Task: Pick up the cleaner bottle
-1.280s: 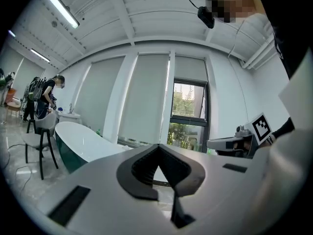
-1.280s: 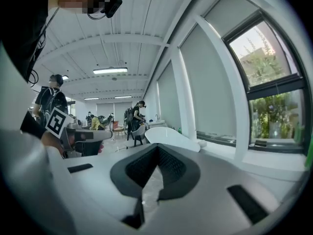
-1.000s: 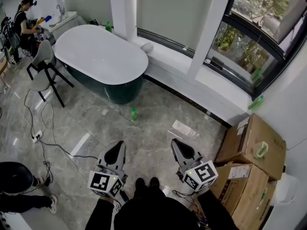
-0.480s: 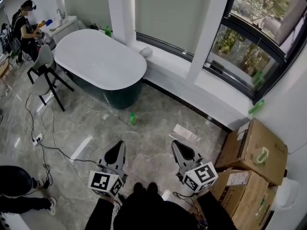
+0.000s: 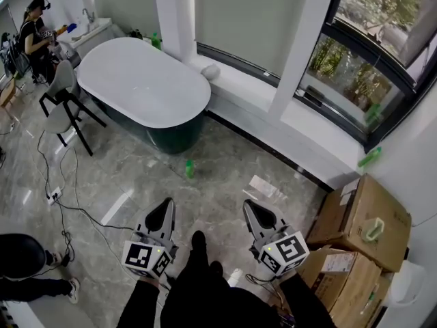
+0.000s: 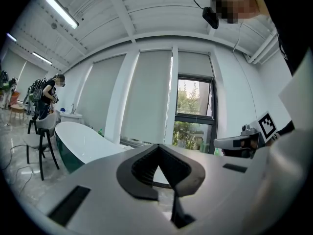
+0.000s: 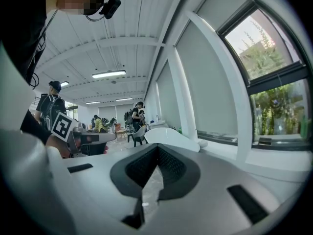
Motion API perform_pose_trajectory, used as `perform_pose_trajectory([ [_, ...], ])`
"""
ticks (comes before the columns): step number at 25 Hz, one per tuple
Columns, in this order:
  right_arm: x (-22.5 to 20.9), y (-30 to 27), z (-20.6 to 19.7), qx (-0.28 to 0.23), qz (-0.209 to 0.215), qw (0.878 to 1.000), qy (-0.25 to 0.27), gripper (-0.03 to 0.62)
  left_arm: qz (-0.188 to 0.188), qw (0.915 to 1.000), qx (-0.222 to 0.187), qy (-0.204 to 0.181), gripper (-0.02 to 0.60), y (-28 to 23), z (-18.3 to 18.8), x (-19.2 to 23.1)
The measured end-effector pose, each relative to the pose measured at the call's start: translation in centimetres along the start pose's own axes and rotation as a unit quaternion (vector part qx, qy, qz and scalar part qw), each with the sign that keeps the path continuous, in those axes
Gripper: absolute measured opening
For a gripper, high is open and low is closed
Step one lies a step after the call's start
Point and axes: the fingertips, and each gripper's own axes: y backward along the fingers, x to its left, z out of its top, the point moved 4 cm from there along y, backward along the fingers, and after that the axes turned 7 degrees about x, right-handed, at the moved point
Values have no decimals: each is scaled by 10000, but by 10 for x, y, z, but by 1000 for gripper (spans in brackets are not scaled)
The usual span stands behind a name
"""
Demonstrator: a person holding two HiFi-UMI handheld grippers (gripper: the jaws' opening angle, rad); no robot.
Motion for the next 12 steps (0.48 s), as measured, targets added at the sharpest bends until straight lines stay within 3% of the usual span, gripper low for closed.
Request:
perform_pose_trajectory([
  [12, -56, -77, 18, 218, -218, 9995, -35, 2, -96, 9995, 278, 85, 6, -96, 2, 64],
])
